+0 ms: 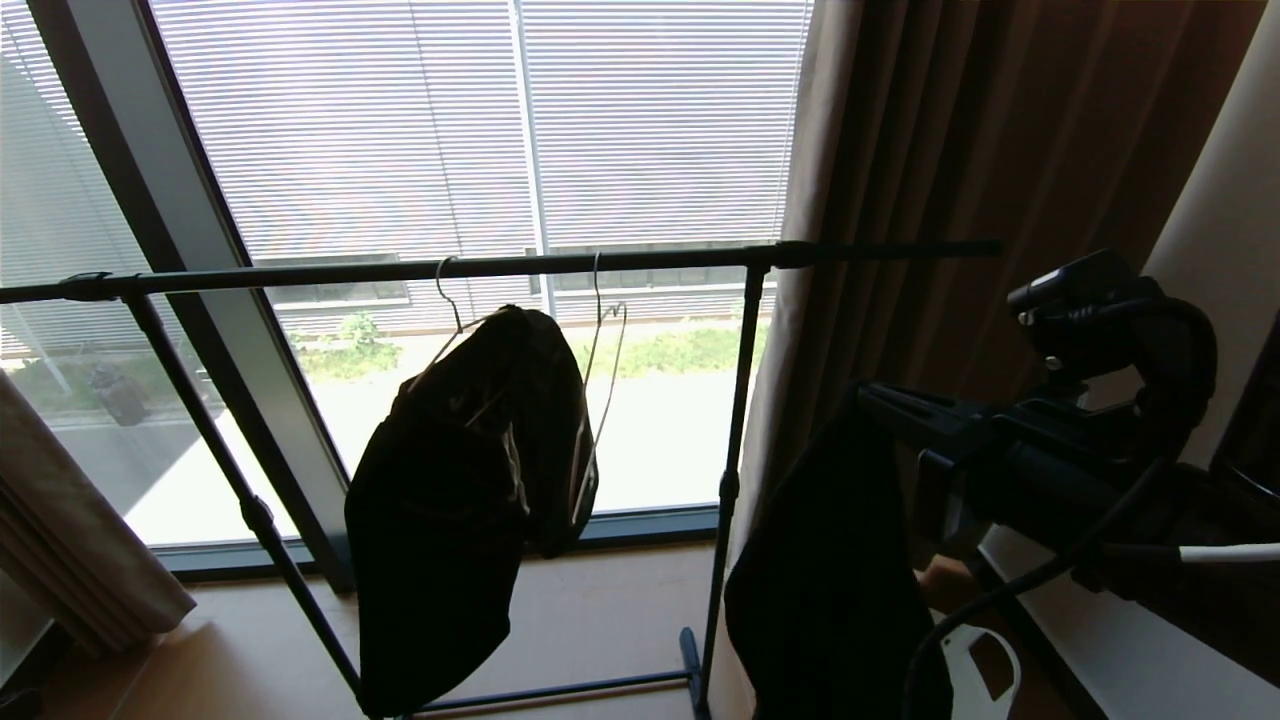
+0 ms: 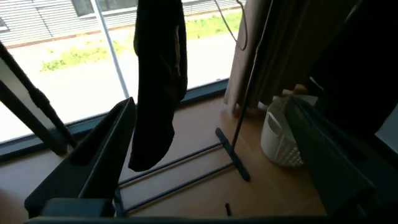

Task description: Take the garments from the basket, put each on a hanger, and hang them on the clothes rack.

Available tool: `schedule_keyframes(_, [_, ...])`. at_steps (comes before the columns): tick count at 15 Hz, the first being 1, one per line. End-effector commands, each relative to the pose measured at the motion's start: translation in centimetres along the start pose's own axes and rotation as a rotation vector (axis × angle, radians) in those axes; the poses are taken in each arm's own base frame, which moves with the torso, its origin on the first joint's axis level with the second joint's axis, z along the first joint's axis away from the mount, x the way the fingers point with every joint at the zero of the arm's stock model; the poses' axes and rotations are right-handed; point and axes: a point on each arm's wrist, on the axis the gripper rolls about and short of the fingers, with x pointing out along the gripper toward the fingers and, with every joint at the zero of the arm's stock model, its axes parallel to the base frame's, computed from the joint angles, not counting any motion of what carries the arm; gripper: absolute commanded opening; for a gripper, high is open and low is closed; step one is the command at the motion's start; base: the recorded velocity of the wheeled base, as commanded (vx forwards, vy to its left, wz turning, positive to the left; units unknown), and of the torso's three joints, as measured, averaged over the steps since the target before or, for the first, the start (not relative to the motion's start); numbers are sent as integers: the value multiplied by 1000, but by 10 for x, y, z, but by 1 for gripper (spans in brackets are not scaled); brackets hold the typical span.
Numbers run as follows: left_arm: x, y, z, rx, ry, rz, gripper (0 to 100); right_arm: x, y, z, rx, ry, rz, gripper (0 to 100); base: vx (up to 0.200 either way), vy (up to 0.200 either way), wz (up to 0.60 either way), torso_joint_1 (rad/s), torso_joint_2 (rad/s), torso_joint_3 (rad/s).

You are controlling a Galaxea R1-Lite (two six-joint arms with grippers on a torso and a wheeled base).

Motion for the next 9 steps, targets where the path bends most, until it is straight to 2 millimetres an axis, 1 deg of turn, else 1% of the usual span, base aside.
schedule_keyframes(1, [66,3,45,-44,197,-248,100,23,18,3,-12,17,41,0,0,0,0,0,0,0])
schedule_keyframes(2, [82,-3,47,-26,236,-297,100,31,28,8,-21,27,68,0,0,0,0,0,0,0])
schedule_keyframes(4, [107,-16,46,2,308,-365,100,42,46,18,-33,40,132,0,0,0,0,0,0,0])
schedule_keyframes(5, [120,-23,46,6,320,-388,100,51,53,23,-32,38,158,0,0,0,0,0,0,0])
schedule_keyframes(7, [139,-31,50,-3,319,-387,100,66,64,28,-32,35,172,0,0,0,0,0,0,0])
schedule_keyframes(8, [159,-37,53,-22,332,-392,100,79,73,29,-34,30,181,0,0,0,0,0,0,0])
schedule_keyframes(9, [167,-40,54,-32,346,-394,100,83,76,30,-33,26,184,0,0,0,0,0,0,0])
